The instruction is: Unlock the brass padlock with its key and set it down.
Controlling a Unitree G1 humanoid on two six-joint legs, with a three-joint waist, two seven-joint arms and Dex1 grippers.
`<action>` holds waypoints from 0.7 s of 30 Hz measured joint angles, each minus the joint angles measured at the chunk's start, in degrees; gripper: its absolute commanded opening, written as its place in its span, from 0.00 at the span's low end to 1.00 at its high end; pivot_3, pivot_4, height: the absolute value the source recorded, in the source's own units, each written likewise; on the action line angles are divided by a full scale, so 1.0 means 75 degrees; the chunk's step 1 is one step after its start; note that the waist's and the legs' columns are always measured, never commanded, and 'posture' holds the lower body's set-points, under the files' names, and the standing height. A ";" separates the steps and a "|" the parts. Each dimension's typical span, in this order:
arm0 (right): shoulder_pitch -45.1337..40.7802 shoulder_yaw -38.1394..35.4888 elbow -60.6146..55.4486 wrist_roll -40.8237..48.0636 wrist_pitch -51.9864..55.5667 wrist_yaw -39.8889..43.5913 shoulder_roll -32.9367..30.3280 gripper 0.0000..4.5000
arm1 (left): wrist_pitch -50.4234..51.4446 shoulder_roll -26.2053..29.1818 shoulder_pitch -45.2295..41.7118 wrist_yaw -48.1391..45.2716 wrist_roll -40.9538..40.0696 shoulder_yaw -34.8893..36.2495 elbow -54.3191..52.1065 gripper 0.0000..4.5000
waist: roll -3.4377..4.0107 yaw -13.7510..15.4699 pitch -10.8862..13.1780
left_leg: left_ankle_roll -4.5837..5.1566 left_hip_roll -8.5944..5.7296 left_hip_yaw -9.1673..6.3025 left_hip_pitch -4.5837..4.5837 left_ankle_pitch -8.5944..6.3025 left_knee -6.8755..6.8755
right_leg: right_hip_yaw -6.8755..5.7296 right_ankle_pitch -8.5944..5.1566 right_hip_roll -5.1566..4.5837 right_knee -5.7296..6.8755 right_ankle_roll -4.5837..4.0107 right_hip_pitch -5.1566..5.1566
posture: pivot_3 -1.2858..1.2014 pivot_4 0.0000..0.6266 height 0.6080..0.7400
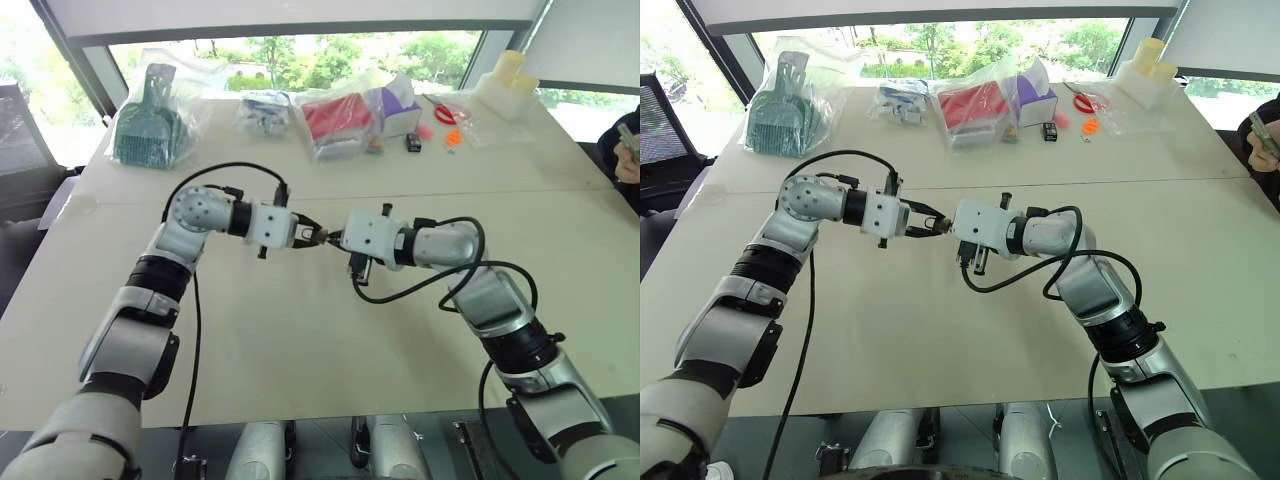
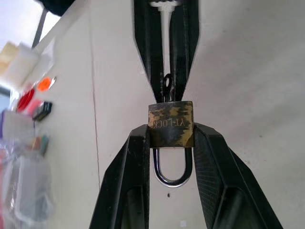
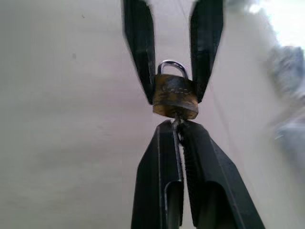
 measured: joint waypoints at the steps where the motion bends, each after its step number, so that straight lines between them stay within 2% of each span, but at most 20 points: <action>1: -0.0002 0.0042 0.0125 -0.0172 -0.0416 -0.0185 -0.0065 0.01 | 0.0354 -0.0006 0.0001 -0.0090 -0.0111 0.0021 -0.0044 0.16 | 0.0000 -0.0003 0.0000 | 0.0000 0.0000 0.0000 0.0000 0.0000 0.0000 | 0.0000 0.0000 0.0000 0.0000 0.0000 0.0000 | 0.52 0.24 1.00; 2: -0.0003 0.0092 0.0279 -0.0424 -0.0930 -0.0433 -0.0126 0.01 | 0.0812 0.0001 0.0000 -0.0231 -0.0268 0.0044 -0.0103 0.16 | 0.0000 -0.0011 0.0000 | -0.0002 0.0000 0.0000 0.0000 0.0001 0.0000 | 0.0000 0.0000 0.0000 0.0000 0.0000 -0.0001 | 0.52 0.24 1.00; 5: 0.0027 0.0248 0.0666 -0.1053 -0.2434 -0.1143 -0.0363 0.21 | 0.2156 0.0103 0.0000 -0.0726 -0.0642 0.0066 -0.0387 0.16 | -0.0001 -0.0036 0.0000 | -0.0034 0.0001 0.0002 -0.0001 0.0019 -0.0001 | 0.0001 0.0000 0.0000 0.0000 0.0001 -0.0001 | 0.52 0.24 1.00; 6: 0.0085 0.0261 0.0676 -0.1166 -0.2770 -0.1288 -0.0419 0.30 | 0.2520 0.0169 0.0000 -0.0860 -0.0754 0.0079 -0.0501 0.16 | -0.0001 -0.0041 0.0001 | -0.0035 0.0001 0.0002 -0.0001 0.0020 -0.0001 | 0.0001 0.0000 0.0001 0.0000 0.0000 -0.0001 | 0.52 0.24 1.00; 10: 0.0398 0.0261 0.0789 -0.1355 -0.3644 -0.1689 -0.0546 0.76 | 0.3351 0.0341 -0.0004 -0.1116 -0.0981 0.0150 -0.0826 0.16 | -0.0001 -0.0035 0.0001 | -0.0034 0.0002 0.0001 0.0000 0.0020 0.0000 | 0.0002 0.0000 0.0001 0.0000 0.0000 0.0000 | 0.52 0.24 1.00; 14: 0.0372 0.0185 0.0865 -0.1665 -0.4271 -0.2208 -0.0546 0.76 | 0.3628 0.0338 -0.0004 -0.1162 -0.1059 0.0172 -0.0933 0.16 | -0.0001 -0.0035 0.0001 | -0.0033 0.0003 -0.0001 0.0001 0.0019 0.0000 | 0.0003 0.0000 0.0001 0.0000 -0.0001 0.0000 | 0.52 0.24 1.00; 21: 0.0037 0.0204 0.1435 -0.2074 -0.4714 -0.2456 -0.0484 0.76 | 0.3733 0.0329 -0.0003 -0.1265 -0.1101 0.0171 -0.1218 0.16 | -0.0001 -0.0035 0.0001 | -0.0035 0.0002 0.0001 0.0001 0.0021 0.0000 | 0.0005 0.0000 0.0001 0.0000 -0.0001 0.0000 | 0.52 0.24 1.00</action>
